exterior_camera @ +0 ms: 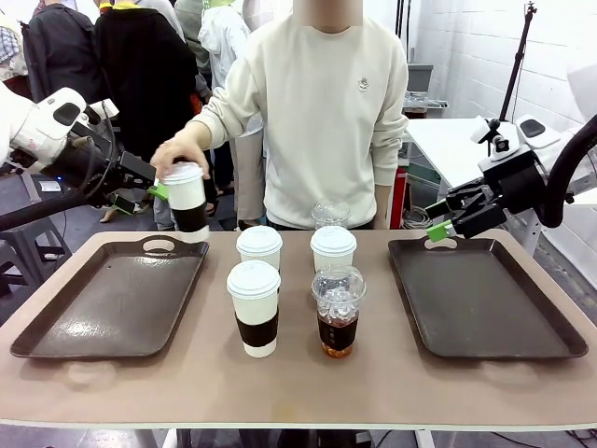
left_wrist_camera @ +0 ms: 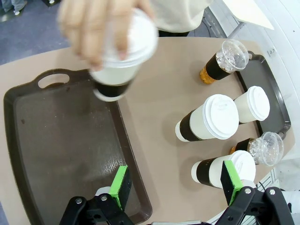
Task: Distribute the coffee onto the tray.
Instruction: Pick up one iced Americano and place it on the right Handle tray.
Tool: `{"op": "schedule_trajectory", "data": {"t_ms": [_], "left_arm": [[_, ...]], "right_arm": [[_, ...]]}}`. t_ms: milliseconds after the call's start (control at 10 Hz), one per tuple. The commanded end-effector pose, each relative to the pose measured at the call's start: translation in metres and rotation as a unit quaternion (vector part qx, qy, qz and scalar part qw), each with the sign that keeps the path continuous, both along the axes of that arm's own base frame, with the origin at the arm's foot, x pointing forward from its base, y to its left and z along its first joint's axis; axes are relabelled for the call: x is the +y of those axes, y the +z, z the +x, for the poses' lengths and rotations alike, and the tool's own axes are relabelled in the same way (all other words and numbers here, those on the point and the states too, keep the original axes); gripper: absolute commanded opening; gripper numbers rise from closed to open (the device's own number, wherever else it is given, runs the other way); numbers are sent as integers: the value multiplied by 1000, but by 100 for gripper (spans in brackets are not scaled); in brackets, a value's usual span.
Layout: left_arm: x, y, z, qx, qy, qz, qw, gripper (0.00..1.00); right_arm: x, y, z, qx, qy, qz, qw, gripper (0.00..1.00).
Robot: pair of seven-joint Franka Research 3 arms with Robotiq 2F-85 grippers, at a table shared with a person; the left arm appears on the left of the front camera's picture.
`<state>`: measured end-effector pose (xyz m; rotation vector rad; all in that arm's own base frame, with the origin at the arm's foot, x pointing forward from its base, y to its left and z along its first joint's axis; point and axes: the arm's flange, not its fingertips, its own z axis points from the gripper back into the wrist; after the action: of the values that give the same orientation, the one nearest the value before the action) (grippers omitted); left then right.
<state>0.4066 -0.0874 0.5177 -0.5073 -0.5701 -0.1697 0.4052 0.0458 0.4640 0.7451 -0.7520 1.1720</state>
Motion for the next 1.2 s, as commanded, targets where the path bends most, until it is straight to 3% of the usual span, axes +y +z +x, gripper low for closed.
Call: {"op": "schedule_trajectory", "data": {"t_ms": [0, 100, 300, 400, 900, 1100], "left_arm": [[0, -1, 1, 5, 0, -11, 1000, 100], [0, -1, 1, 5, 0, -11, 1000, 100], [0, -1, 1, 5, 0, -11, 1000, 100], [0, -1, 1, 5, 0, -11, 1000, 100], [0, -1, 1, 5, 0, -11, 1000, 100], [0, -1, 1, 5, 0, -11, 1000, 100]], "right_arm": [[2, 0, -1, 2, 1, 9, 1000, 100], [0, 0, 0, 0, 0, 0, 1000, 100], [7, -24, -14, -63, 24, 39, 997, 100], [10, -37, -21, -77, 27, 56, 995, 100], [21, -95, -53, -73, 43, 129, 988, 100], [22, -110, -57, -56, 44, 123, 990, 100]]}}
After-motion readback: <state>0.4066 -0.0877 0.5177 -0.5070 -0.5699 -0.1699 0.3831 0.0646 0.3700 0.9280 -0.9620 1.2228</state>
